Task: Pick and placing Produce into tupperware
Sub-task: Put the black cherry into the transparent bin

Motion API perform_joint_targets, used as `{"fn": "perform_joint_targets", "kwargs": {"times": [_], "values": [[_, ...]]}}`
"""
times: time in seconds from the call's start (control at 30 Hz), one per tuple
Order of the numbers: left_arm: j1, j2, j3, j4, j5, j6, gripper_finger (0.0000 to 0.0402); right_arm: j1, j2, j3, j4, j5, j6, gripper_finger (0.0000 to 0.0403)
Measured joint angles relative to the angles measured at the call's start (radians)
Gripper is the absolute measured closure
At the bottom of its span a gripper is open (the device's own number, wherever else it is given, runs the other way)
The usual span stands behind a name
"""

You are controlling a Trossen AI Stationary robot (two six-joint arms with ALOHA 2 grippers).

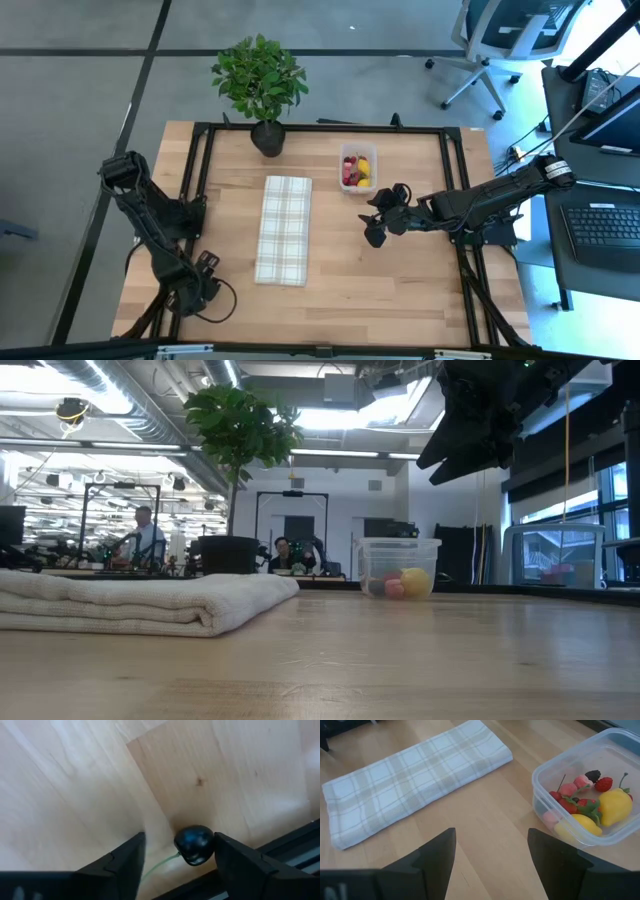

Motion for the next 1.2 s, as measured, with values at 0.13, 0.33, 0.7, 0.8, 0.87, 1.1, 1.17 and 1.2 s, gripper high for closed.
{"fn": "perform_joint_targets", "kwargs": {"times": [0.13,0.33,0.7,0.8,0.87,1.1,1.17,1.2], "values": [[-0.005,0.001,-0.001,0.0,-0.022,-0.038,0.0198,0.0,0.0,0.0,0.0,0.0,0.0,0.0153],[-0.005,0.001,-0.002,-0.001,-0.028,-0.038,0.022,0.0,0.0,0.0,0.0,0.0,0.0,0.0153],[-0.007,0.002,-0.003,0.0,-0.068,-0.068,0.0247,0.0,0.0,0.0,0.0,0.0,0.004,0.0153],[-0.008,0.002,-0.003,0.001,-0.085,-0.12,0.0256,0.0,0.0,0.0,0.0,0.0,0.004,0.0153],[-0.008,0.002,-0.004,0.001,-0.089,-0.144,0.0264,0.0,0.0,0.0,0.0,0.0,0.004,0.0153],[-0.007,0.003,-0.004,0.001,-0.096,-0.148,0.0291,0.0,0.0,0.0,0.0,0.0,0.004,0.0153],[-0.007,0.003,-0.004,0.002,-0.096,-0.148,0.0291,0.0,0.0,0.0,0.0,0.0,0.004,0.0153],[-0.007,0.003,-0.004,0.002,-0.096,-0.148,0.0289,0.0,0.0,0.0,0.0,0.0,0.004,0.0153]]}}
